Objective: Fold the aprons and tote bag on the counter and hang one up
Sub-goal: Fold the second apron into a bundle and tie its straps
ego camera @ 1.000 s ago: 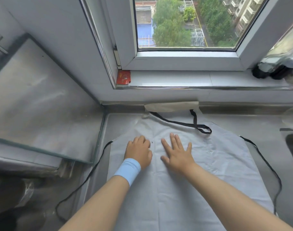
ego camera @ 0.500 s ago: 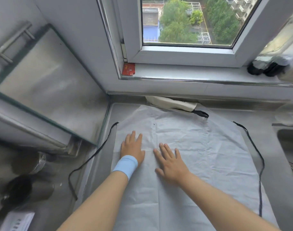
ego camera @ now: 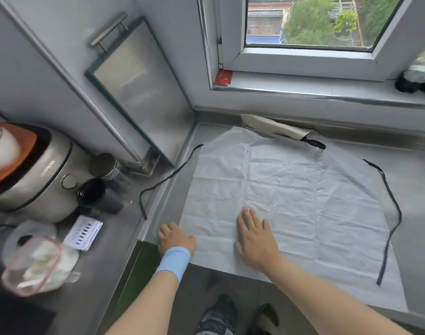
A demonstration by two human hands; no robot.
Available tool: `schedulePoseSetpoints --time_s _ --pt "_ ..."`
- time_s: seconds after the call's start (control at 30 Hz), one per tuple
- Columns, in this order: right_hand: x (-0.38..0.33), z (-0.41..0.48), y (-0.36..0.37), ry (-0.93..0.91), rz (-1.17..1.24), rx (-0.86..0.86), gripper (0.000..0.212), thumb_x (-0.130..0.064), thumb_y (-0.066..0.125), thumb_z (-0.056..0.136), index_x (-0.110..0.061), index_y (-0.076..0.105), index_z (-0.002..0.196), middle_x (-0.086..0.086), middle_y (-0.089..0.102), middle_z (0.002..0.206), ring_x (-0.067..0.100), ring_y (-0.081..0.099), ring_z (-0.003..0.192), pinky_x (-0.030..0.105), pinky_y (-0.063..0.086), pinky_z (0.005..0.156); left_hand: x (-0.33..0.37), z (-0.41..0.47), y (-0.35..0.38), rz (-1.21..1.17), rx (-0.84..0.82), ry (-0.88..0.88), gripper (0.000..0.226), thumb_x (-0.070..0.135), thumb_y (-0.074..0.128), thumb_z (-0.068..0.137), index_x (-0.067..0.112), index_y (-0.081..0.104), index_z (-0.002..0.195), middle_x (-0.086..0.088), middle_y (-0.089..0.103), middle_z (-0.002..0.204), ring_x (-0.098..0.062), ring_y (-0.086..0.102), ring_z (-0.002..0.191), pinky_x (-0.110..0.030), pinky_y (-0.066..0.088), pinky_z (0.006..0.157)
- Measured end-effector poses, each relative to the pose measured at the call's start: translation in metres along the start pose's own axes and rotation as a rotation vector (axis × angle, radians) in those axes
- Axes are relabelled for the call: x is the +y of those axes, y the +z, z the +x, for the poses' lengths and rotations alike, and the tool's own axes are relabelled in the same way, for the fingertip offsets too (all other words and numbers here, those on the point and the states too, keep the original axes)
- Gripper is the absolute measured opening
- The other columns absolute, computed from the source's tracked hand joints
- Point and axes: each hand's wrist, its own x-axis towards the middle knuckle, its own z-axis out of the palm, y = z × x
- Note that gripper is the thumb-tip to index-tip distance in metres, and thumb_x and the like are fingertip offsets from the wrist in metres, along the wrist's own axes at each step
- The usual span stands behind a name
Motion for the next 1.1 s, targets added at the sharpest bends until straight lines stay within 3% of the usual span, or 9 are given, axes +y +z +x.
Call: schedulePoseSetpoints --time_s 0.2,0.3,0.37,0.47,0.57,0.67,0.8,0.97,1.1 --pt "-0.007 -0.012 0.004 0.034 -0.022 -0.050 0.072 -0.044 0.030 0.102 -0.011 -0.004 0.156 0.010 -0.013 0.164 0.029 -0.009 0.151 0.056 0.012 0.117 -0.016 0.005 -0.007 -0.029 -0.082 0.039 0.042 0.026 0.060 0.084 0.015 0.050 0.124 -0.008 0.048 0.131 -0.029 0.042 0.123 -0.039 0.045 0.099" --pt "-0.010 -0.013 0.006 0.116 -0.005 -0.005 0.074 -0.046 0.046 0.097 -0.011 0.015 0.155 0.016 0.003 0.163 0.034 0.009 0.150 0.056 0.026 0.110 -0.022 0.010 -0.012 -0.059 -0.130 0.120 0.012 0.030 0.057 0.087 0.024 0.068 0.085 -0.006 0.066 0.104 -0.028 0.056 0.102 -0.035 0.052 0.086" --pt "-0.015 -0.016 0.009 0.132 -0.021 0.146 0.059 -0.040 0.072 0.079 -0.009 0.055 0.126 0.020 0.045 0.140 0.038 0.050 0.122 0.048 0.047 0.079 -0.022 0.010 -0.017 -0.156 -0.175 0.185 0.022 0.025 0.054 0.088 0.023 0.057 0.066 -0.004 0.062 0.082 -0.026 0.057 0.080 -0.029 0.050 0.074" --pt "-0.026 -0.022 0.019 0.118 -0.095 0.264 0.030 -0.017 0.085 0.058 -0.014 0.060 0.075 0.008 0.055 0.085 0.030 0.054 0.070 0.033 0.032 0.050 -0.023 0.006 -0.025 -0.468 -0.227 0.189 0.008 0.019 0.054 0.089 0.017 0.053 0.081 -0.003 0.056 0.084 -0.025 0.052 0.080 -0.030 0.046 0.076" --pt "-0.035 -0.026 0.026 0.153 -0.050 0.270 0.028 -0.008 0.083 0.056 -0.014 0.061 0.072 0.007 0.054 0.084 0.030 0.054 0.074 0.032 0.028 0.052 -0.027 0.001 -0.038 -0.899 -0.411 0.046 0.043 0.014 0.069 0.084 0.011 0.050 0.122 -0.007 0.057 0.119 -0.030 0.059 0.103 -0.044 0.052 0.092" --pt "-0.036 -0.031 0.022 0.129 0.017 0.149 0.023 -0.012 0.064 0.077 -0.015 0.060 0.100 0.007 0.049 0.111 0.033 0.052 0.101 0.035 0.039 0.063 -0.028 -0.009 -0.055 -1.075 -0.640 0.006 0.057 0.007 0.069 0.085 0.007 0.043 0.135 -0.016 0.060 0.123 -0.034 0.064 0.097 -0.051 0.056 0.083" --pt "-0.023 -0.050 -0.015 0.137 0.392 -0.044 0.031 -0.022 0.047 0.094 -0.021 0.064 0.119 -0.001 0.050 0.133 0.025 0.046 0.126 0.037 0.044 0.097 -0.006 -0.028 -0.078 -0.984 -0.706 0.272 0.047 0.002 0.061 0.086 0.011 0.046 0.130 -0.013 0.062 0.114 -0.031 0.064 0.094 -0.043 0.055 0.080" --pt "0.010 -0.067 -0.094 0.450 1.287 0.138 0.029 -0.040 0.053 0.096 -0.018 0.068 0.106 0.006 0.071 0.110 0.021 0.067 0.080 0.031 0.044 0.066 0.055 -0.069 -0.084 -0.693 -0.747 0.631 0.077 0.006 0.067 0.076 0.017 0.037 0.146 -0.007 0.055 0.136 -0.023 0.060 0.110 -0.031 0.053 0.082" --pt "0.044 -0.079 -0.126 0.534 1.331 0.175 0.047 -0.060 0.058 0.087 -0.018 0.066 0.105 0.002 0.071 0.095 0.024 0.072 0.072 0.029 0.041 0.057 0.107 -0.117 -0.063 -0.268 -0.686 0.876 0.072 0.011 0.062 0.087 0.028 0.031 0.149 -0.007 0.055 0.124 -0.017 0.055 0.101 -0.017 0.046 0.068"
